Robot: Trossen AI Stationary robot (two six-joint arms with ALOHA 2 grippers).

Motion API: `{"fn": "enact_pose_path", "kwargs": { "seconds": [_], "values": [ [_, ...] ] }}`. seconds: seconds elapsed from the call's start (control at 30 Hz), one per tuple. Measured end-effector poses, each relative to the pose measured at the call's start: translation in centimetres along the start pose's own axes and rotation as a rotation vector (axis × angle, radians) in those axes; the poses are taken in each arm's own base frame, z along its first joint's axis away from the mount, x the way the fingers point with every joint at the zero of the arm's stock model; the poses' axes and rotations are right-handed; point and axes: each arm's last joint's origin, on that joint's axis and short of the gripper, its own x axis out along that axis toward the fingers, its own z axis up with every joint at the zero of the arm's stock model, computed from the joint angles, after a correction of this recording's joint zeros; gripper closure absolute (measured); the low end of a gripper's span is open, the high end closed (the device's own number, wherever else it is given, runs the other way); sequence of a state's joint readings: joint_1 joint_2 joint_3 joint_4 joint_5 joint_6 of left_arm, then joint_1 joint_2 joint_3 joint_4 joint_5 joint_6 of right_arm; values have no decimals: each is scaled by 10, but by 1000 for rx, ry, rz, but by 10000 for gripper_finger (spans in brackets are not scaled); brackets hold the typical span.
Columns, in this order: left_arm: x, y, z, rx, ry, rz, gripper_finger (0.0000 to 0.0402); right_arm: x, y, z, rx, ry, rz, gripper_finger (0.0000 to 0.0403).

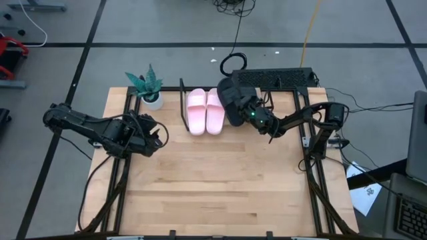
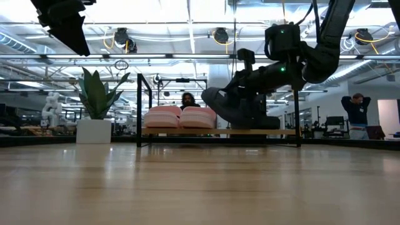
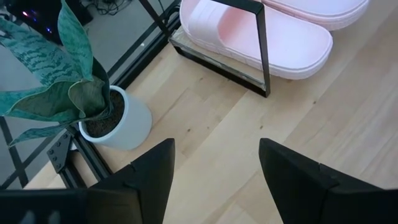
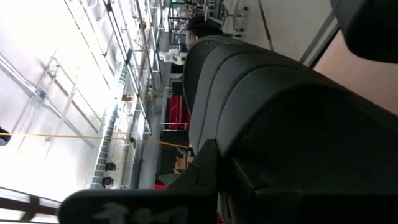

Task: Pick and place slides into the shelf
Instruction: Put the black slide on the shelf

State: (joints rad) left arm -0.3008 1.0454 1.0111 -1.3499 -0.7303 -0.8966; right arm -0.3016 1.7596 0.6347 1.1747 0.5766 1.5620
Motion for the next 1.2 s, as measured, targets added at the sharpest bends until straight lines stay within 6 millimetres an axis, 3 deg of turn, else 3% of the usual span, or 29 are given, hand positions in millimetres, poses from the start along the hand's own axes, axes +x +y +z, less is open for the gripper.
{"fn": "enact_pose_path", "kwargs": {
  "seconds": [0.8, 1.2],
  "values": [
    [0, 0, 0, 4, 3, -3, 165, 7, 2, 14, -48, -52, 16, 403],
    [0, 0, 0, 22, 3, -4, 165, 3, 13, 22, -101, -63, -46, 403]
  ]
}}
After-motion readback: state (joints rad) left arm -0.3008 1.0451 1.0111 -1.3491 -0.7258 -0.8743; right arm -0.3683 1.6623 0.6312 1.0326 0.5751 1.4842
